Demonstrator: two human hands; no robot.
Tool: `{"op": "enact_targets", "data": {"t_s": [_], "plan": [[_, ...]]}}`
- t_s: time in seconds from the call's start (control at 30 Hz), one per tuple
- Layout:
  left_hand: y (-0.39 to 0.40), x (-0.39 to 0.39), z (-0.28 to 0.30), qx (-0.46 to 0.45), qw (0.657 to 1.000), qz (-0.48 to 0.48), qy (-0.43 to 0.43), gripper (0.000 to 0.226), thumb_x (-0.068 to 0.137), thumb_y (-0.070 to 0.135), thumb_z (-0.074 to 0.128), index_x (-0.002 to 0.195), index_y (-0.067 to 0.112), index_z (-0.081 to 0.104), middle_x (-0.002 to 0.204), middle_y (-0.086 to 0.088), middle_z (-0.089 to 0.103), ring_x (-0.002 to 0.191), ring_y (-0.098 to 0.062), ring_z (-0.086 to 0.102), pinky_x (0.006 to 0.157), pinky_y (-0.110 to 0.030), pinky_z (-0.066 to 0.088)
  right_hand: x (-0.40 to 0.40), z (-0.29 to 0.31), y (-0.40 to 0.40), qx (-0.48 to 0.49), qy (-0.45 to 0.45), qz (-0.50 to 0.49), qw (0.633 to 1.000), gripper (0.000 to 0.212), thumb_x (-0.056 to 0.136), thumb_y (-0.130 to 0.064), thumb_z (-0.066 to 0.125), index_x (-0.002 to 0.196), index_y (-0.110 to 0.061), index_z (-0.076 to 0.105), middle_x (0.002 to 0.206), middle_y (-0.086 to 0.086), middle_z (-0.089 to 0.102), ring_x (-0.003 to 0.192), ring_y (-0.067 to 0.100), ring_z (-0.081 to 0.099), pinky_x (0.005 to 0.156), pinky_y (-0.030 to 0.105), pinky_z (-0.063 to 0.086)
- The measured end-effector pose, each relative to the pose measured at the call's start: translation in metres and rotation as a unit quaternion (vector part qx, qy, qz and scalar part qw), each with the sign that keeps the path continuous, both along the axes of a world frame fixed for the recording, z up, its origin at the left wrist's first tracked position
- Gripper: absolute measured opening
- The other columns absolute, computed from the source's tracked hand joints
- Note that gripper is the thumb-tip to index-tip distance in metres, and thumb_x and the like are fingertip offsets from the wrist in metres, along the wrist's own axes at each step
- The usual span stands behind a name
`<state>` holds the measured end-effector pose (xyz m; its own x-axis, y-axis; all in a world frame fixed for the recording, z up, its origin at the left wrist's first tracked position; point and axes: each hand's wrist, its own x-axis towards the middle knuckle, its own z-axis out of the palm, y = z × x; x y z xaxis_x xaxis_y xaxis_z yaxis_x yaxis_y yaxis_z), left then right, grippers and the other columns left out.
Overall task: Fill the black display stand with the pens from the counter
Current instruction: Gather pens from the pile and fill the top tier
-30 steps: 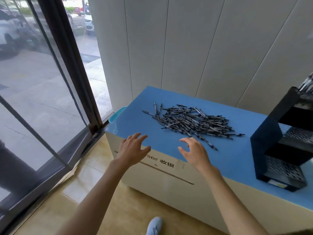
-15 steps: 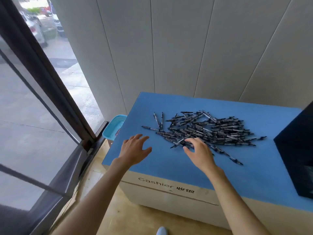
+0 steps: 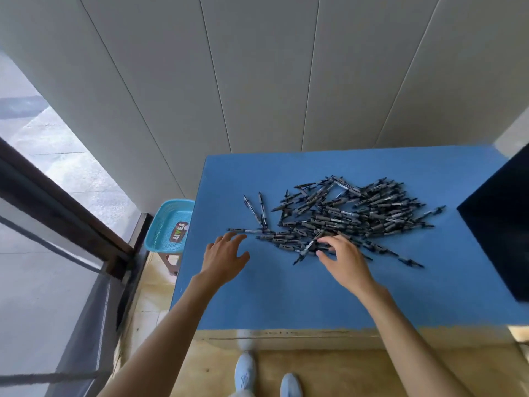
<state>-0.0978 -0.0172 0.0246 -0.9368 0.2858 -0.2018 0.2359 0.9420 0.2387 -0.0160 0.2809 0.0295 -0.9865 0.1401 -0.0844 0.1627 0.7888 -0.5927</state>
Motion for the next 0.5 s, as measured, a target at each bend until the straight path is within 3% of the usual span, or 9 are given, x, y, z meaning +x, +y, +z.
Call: {"op": "enact_targets", "data": {"t_s": [0.33, 0.43, 0.5], "plan": [[-0.005, -0.063, -0.042, 0.046, 0.996, -0.077, 0.019, 0.042, 0.099, 0.03, 0.061, 0.141, 0.026, 0.057, 0.147, -0.003, 0.051, 0.135, -0.03, 0.046, 0.106, -0.044, 0.037, -0.014, -0.001, -0.011, 0.017, -0.018, -0.082, 0.996, 0.029, 0.098, -0.035, 0.061, 0.125, -0.027, 0.063, 0.119, -0.008, 0.058, 0.102, 0.013, 0.061, 0.082, 0.032, 0.052], [-0.005, -0.08, -0.051, 0.081, 0.991, -0.092, 0.048, 0.022, 0.097, 0.03, 0.065, 0.117, 0.022, 0.069, 0.122, -0.003, 0.062, 0.115, -0.03, 0.054, 0.094, -0.041, 0.041, -0.014, -0.005, -0.01, 0.017, -0.033, -0.104, 0.994, 0.03, 0.099, -0.035, 0.06, 0.128, -0.026, 0.062, 0.122, -0.008, 0.057, 0.106, 0.013, 0.06, 0.084, 0.031, 0.051], [-0.007, -0.088, -0.057, 0.108, 0.988, -0.093, 0.056, 0.008, 0.099, 0.022, 0.063, 0.103, 0.015, 0.066, 0.104, -0.005, 0.061, 0.102, -0.032, 0.054, 0.084, -0.04, 0.042, -0.012, -0.008, -0.009, 0.012, -0.038, -0.114, 0.993, 0.031, 0.099, -0.035, 0.06, 0.129, -0.025, 0.062, 0.125, -0.008, 0.057, 0.11, 0.013, 0.059, 0.088, 0.032, 0.051]]}}
